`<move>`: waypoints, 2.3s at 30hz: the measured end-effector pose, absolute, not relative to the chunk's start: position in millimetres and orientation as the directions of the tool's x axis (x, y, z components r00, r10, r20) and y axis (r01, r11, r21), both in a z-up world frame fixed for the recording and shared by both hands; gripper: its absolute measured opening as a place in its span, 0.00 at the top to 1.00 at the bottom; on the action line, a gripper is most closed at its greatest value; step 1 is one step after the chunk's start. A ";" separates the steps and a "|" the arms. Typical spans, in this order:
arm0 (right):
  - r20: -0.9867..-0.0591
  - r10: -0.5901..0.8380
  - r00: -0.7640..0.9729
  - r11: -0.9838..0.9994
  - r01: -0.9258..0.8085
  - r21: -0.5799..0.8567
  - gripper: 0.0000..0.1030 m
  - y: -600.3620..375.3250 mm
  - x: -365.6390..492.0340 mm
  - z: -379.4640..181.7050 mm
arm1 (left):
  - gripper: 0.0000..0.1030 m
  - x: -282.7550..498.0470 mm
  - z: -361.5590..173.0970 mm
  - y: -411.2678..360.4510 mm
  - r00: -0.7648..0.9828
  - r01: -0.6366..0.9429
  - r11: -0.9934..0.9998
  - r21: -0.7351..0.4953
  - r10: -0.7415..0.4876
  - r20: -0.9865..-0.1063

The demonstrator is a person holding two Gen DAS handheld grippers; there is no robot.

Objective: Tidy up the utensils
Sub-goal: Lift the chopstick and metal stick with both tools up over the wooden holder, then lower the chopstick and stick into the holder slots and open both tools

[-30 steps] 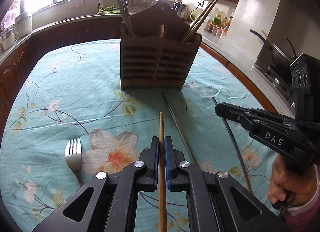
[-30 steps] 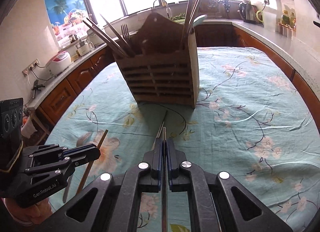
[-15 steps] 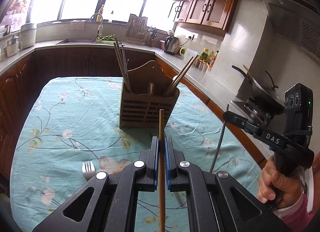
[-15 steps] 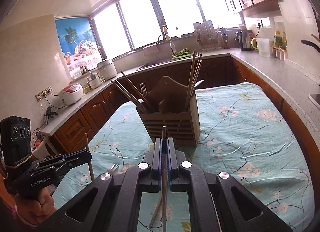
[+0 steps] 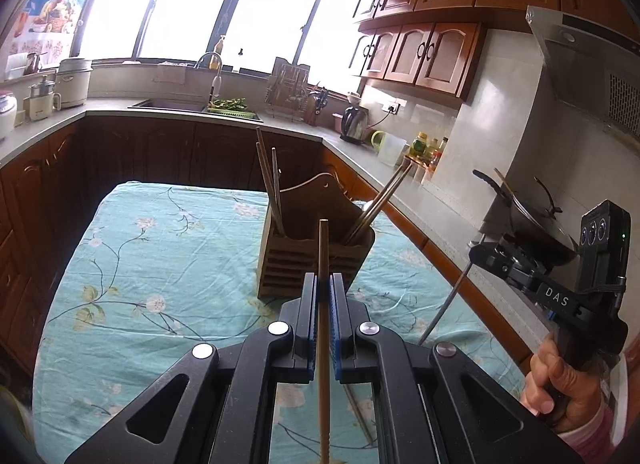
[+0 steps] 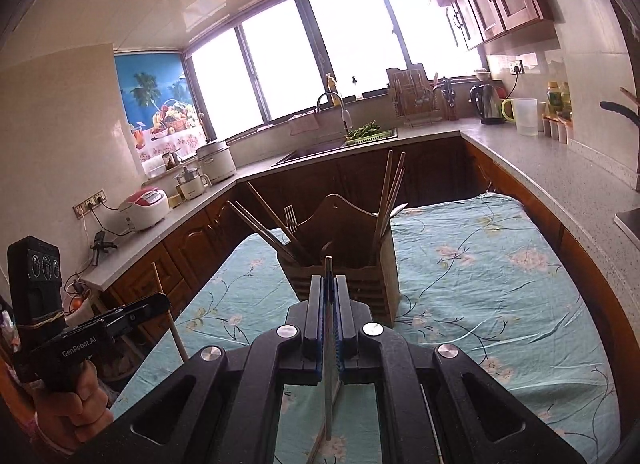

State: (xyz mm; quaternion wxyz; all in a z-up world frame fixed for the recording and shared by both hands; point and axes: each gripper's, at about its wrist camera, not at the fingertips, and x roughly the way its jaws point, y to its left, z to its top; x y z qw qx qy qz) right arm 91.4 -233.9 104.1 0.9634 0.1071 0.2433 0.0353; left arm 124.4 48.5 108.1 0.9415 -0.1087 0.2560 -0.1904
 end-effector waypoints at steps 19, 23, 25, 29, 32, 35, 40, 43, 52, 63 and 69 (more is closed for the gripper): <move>-0.237 0.037 0.971 0.980 0.011 0.198 0.96 -252.7 146.5 177.6 | 0.97 180.0 160.2 41.3 0.946 0.272 0.924 -0.269 -0.308 -0.101; -0.209 0.014 0.978 0.980 0.029 0.197 0.96 -256.1 168.6 184.7 | 0.97 208.1 150.0 26.8 0.964 0.239 0.940 -0.245 -0.260 -0.059; -0.201 0.003 0.980 0.980 0.037 0.194 0.96 -258.3 178.9 184.9 | 0.97 219.5 139.9 15.9 0.970 0.223 0.946 -0.234 -0.239 -0.041; -0.189 -0.027 0.982 0.985 0.058 0.161 0.96 -259.1 194.3 177.6 | 0.97 238.0 117.1 -3.4 0.978 0.197 0.953 -0.230 -0.209 -0.026; -0.205 -0.039 0.978 0.986 0.071 0.151 0.96 -259.1 203.6 162.9 | 0.97 249.8 97.5 -13.8 0.978 0.186 0.950 -0.253 -0.203 -0.043; -0.221 -0.037 0.975 0.985 0.074 0.159 0.96 -260.4 209.6 143.4 | 0.97 254.5 79.7 -24.8 0.979 0.173 0.952 -0.253 -0.194 -0.062; -0.254 -0.034 0.967 0.984 0.076 0.161 0.96 -258.2 211.8 114.7 | 0.97 261.5 55.1 -38.4 0.973 0.173 0.956 -0.237 -0.203 -0.108; -0.281 -0.026 0.959 0.982 0.078 0.175 0.96 -260.5 212.1 104.0 | 0.97 260.1 48.0 -39.3 0.966 0.180 0.956 -0.232 -0.216 -0.141; -0.358 -0.011 0.934 0.983 0.076 0.166 0.95 -260.2 215.6 84.1 | 0.96 255.3 59.1 -19.6 0.945 0.199 0.951 -0.236 -0.250 -0.210; -0.380 -0.010 0.925 0.978 0.088 0.187 0.94 -266.4 219.0 84.8 | 0.96 265.0 78.9 -6.4 0.932 0.198 0.950 -0.242 -0.259 -0.253; -0.378 -0.001 0.926 0.974 0.087 0.210 0.90 -268.3 215.2 87.2 | 0.96 266.4 85.4 -7.2 0.923 0.205 0.949 -0.238 -0.269 -0.277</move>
